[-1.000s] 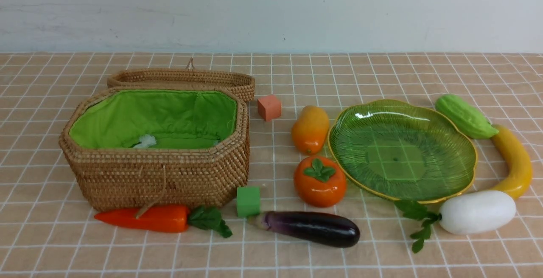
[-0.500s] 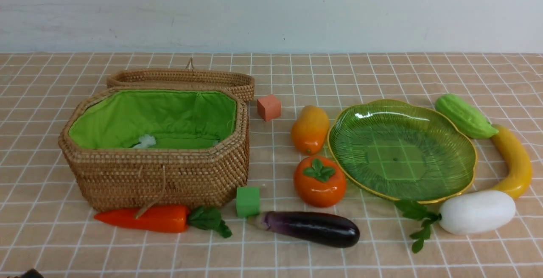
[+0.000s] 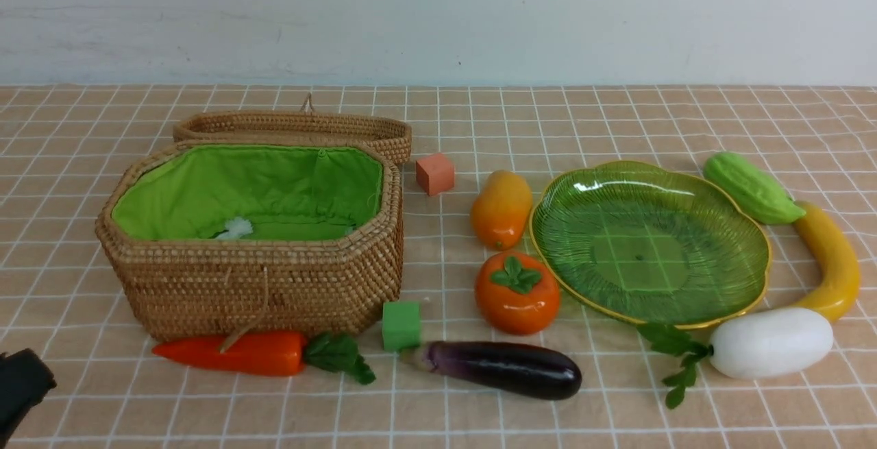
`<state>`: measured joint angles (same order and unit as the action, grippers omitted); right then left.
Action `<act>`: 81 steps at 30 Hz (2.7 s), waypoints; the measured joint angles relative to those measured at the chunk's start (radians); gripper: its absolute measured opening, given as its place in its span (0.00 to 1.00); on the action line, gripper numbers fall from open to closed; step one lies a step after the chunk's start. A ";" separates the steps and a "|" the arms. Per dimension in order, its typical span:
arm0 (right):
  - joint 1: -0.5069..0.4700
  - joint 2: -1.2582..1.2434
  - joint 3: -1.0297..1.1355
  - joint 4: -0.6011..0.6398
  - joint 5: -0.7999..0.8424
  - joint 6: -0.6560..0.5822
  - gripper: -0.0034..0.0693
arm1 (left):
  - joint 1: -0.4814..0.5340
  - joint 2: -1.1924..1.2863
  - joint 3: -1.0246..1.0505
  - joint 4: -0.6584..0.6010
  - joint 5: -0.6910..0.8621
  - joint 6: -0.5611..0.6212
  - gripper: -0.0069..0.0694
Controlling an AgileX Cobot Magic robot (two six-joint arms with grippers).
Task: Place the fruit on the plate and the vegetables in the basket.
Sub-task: Use the left arm to grab a carrot and put it into the left basket
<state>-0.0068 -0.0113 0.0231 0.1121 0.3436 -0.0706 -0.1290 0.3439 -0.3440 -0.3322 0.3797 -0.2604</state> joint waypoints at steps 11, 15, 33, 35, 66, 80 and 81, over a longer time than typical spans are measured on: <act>0.001 0.000 0.003 0.334 -0.209 0.305 0.37 | -0.068 0.437 -0.338 0.002 0.493 0.223 0.07; 0.046 0.011 -0.132 0.391 -0.004 0.303 0.31 | -0.212 0.541 -0.365 0.021 0.509 0.412 0.07; 0.186 0.312 -0.895 0.318 0.751 -0.137 0.19 | -0.426 0.922 -0.403 0.332 0.178 0.952 0.08; 0.186 0.312 -0.895 0.314 0.757 -0.137 0.19 | -0.426 0.938 -0.403 0.385 0.151 0.981 0.10; 0.186 0.312 -0.885 0.317 0.772 -0.139 0.21 | -0.426 1.250 -0.410 0.993 -0.006 0.686 0.74; 0.186 0.312 -0.880 0.318 0.782 -0.139 0.21 | -0.427 1.303 -0.427 1.056 -0.017 0.683 0.69; 0.186 0.312 -0.880 0.318 0.783 -0.139 0.21 | -0.439 1.289 -0.426 1.012 0.007 0.683 0.66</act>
<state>0.1796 0.3009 -0.8568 0.4301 1.1262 -0.2099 -0.5676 1.6327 -0.7703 0.6802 0.3869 0.4228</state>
